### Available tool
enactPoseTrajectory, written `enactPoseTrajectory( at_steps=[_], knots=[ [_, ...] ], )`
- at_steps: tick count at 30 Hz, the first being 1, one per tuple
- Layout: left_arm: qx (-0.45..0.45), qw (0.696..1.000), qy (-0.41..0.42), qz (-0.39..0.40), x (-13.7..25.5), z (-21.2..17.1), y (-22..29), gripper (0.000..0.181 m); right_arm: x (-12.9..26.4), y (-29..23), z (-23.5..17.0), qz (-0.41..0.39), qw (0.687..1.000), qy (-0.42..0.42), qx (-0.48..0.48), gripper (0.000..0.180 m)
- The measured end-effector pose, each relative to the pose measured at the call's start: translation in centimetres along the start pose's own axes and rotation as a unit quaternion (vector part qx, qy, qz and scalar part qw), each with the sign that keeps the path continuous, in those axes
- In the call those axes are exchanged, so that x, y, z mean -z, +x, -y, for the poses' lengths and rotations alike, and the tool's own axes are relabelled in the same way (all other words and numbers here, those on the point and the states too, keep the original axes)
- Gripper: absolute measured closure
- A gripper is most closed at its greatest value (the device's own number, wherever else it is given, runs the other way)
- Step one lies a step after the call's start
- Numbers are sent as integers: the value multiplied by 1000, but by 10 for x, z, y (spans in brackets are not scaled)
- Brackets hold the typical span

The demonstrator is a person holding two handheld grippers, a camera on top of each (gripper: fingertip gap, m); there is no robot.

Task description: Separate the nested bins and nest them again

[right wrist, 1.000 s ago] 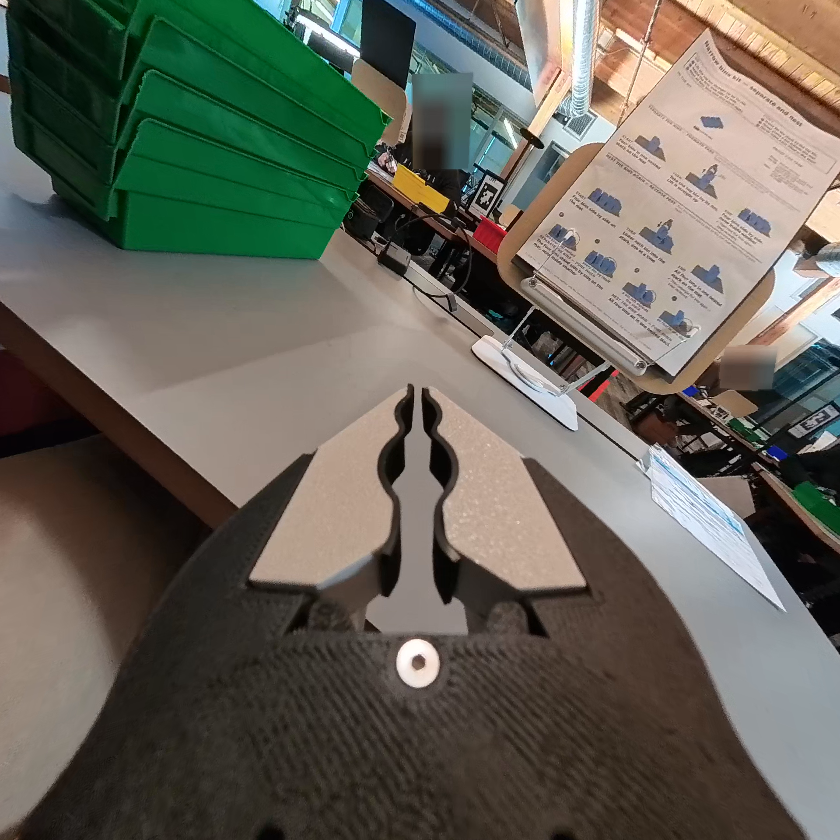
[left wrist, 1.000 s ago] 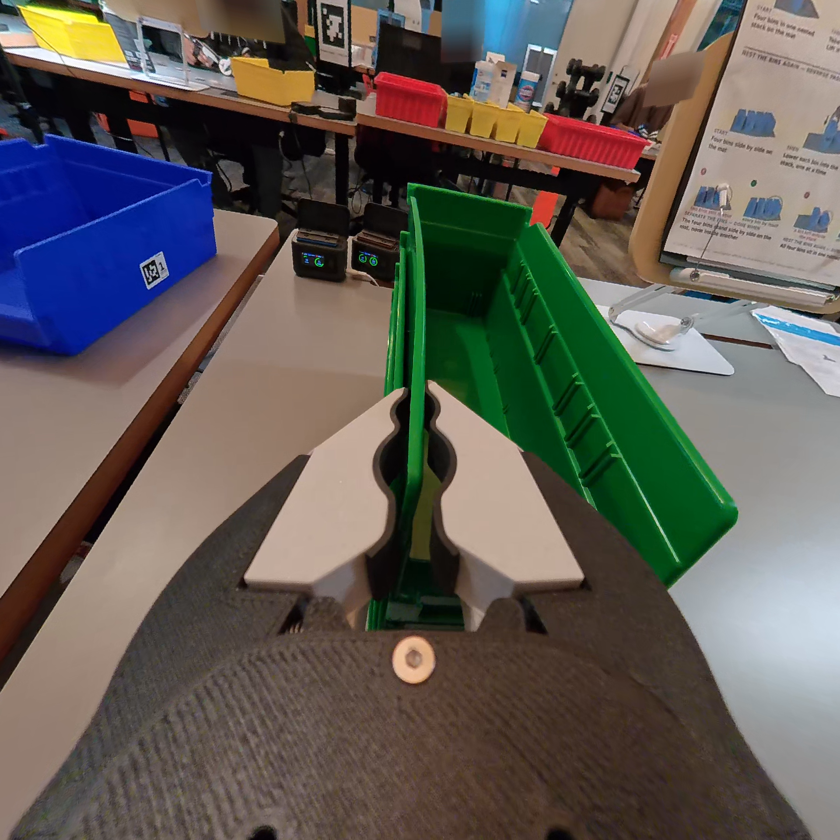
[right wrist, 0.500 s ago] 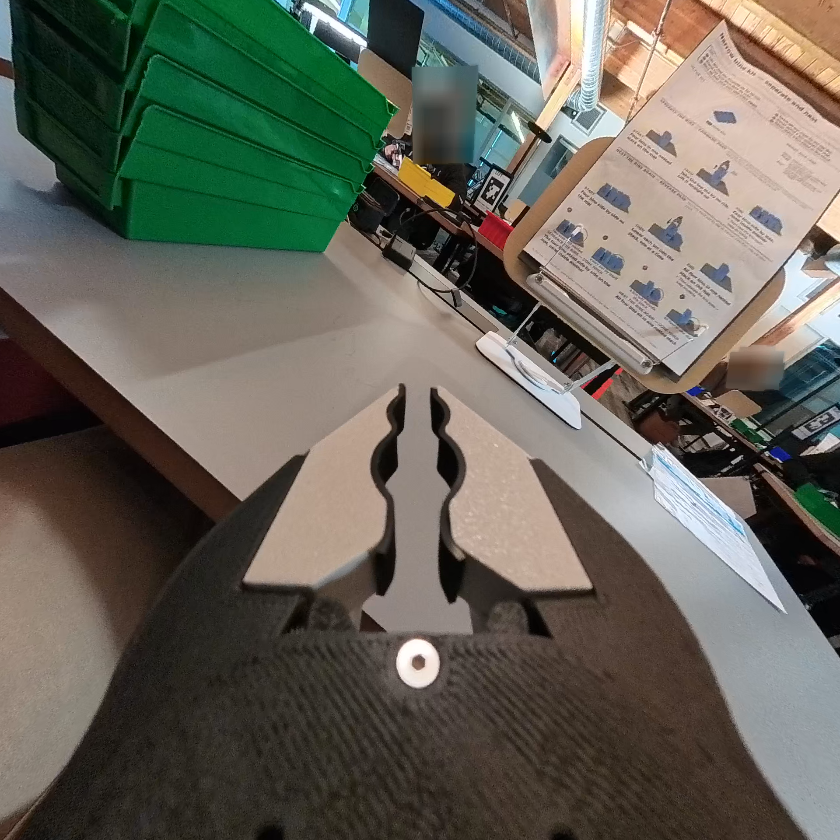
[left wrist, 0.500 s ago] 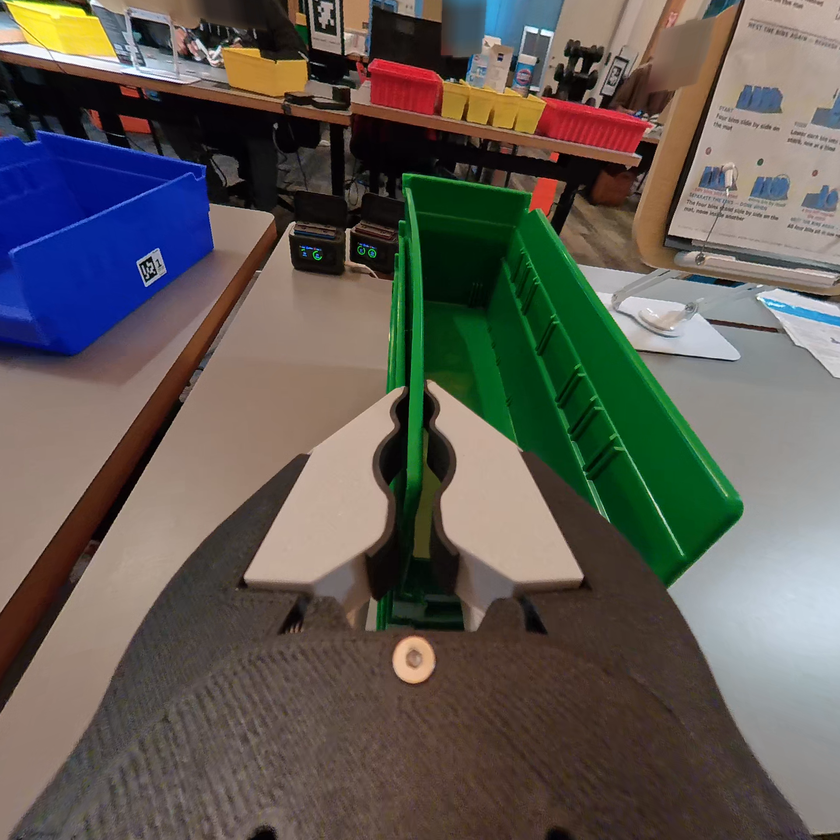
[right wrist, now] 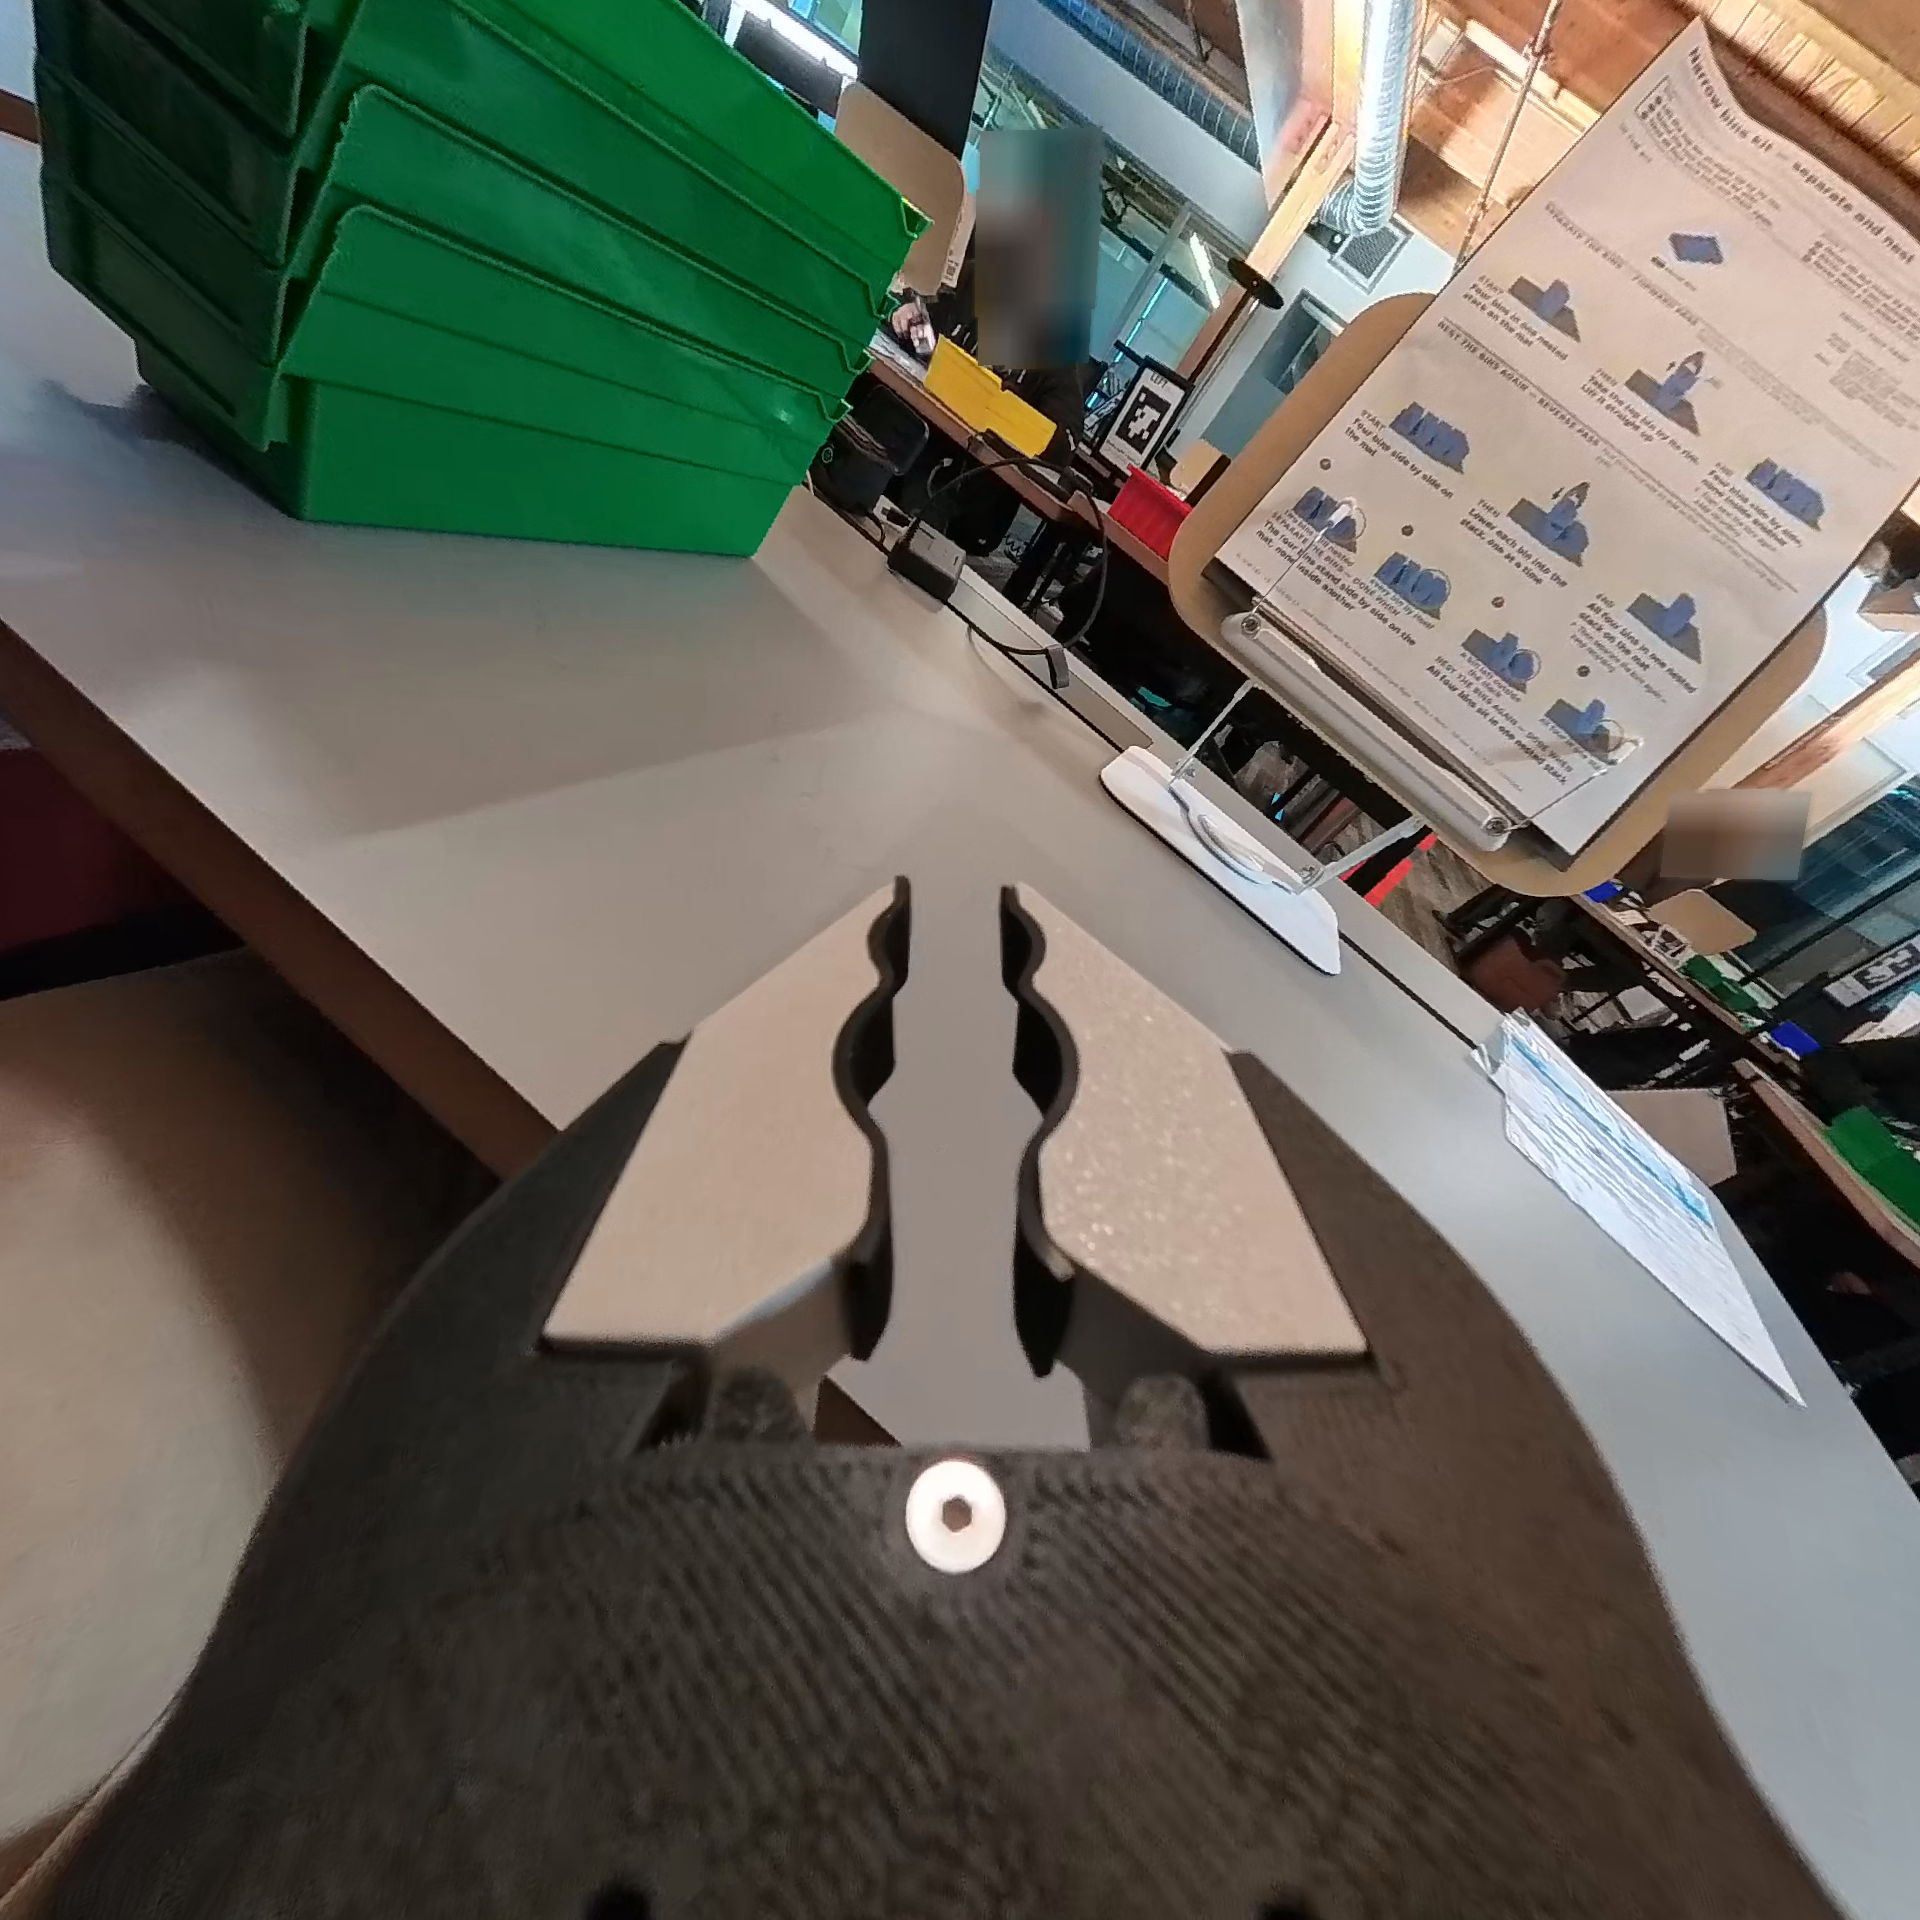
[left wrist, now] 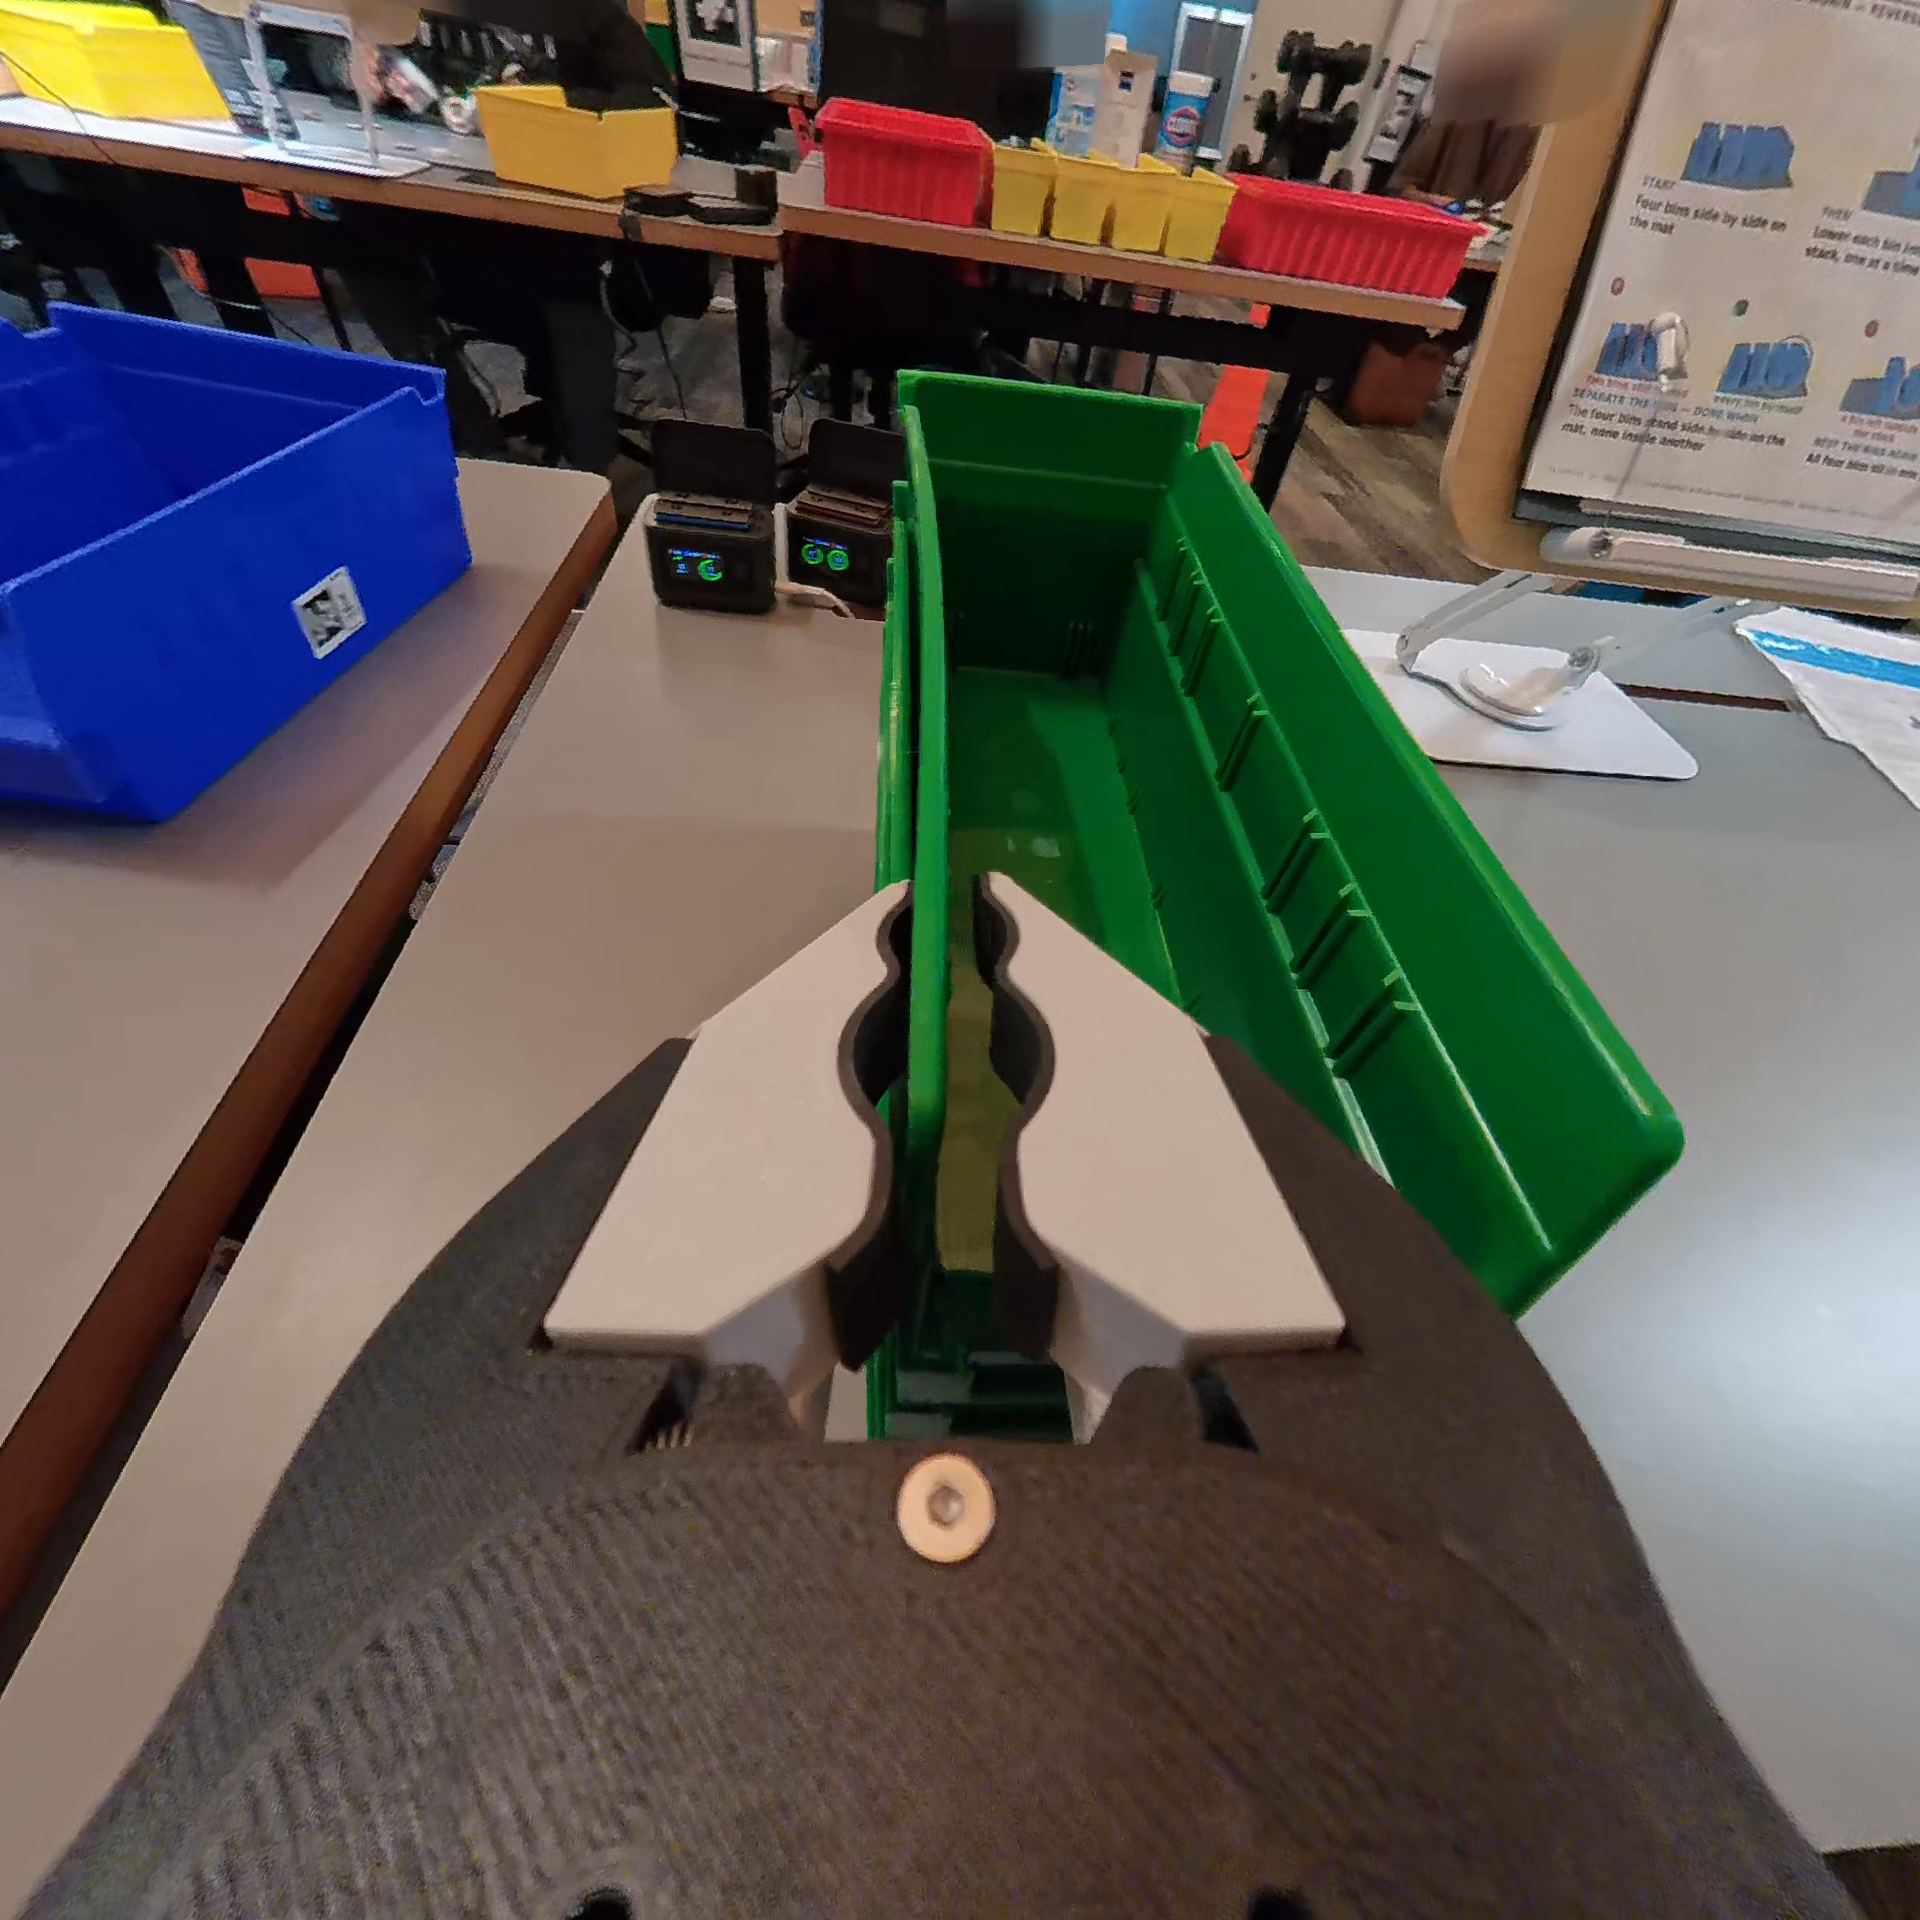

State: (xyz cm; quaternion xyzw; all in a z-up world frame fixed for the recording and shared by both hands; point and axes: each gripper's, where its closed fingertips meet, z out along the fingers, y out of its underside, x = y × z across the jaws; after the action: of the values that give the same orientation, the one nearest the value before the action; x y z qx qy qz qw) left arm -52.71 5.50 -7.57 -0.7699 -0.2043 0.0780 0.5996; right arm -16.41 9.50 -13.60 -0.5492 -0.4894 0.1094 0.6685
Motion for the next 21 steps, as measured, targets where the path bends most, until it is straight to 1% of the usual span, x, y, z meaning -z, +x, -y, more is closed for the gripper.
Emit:
enactPoseTrajectory(
  at_steps=[3, 4, 6, 8, 13, 14, 16, 18, 21],
  knots=[
    [12, 1000, 6, -16, 0, 4, 6, 148, 0, -1, -2, 4, 1000, -4, -1, 158],
    [15, 1000, 10, -19, 1, 6, 8, 142, -1, -1, -2, 6, 1000, -5, -2, 155],
    [16, 999, 18, -23, 4, 11, 10, 134, -1, -1, -3, 8, 1000, -6, -3, 153],
    [13, 999, 27, -21, 8, 19, 13, 130, -1, -2, -3, 10, 1000, -8, -5, 151],
    [11, 999, 52, -2, 17, 36, 14, 104, -1, -2, -4, 13, 1000, -10, -7, 149],
    [10, 998, 54, 0, 19, 37, 14, 101, -1, -2, -4, 14, 1000, -9, -8, 149],
    [6, 998, 59, 2, 22, 39, 15, 103, -2, -3, -3, 17, 1000, -8, -10, 149],
    [0, 998, 61, 3, 25, 37, 13, 118, -4, -5, -2, 22, 1000, -6, -12, 149],
    [7, 998, 68, 17, 34, 34, 1, 130, -7, -10, 1, 33, 999, -1, -12, 148]
  ],
)
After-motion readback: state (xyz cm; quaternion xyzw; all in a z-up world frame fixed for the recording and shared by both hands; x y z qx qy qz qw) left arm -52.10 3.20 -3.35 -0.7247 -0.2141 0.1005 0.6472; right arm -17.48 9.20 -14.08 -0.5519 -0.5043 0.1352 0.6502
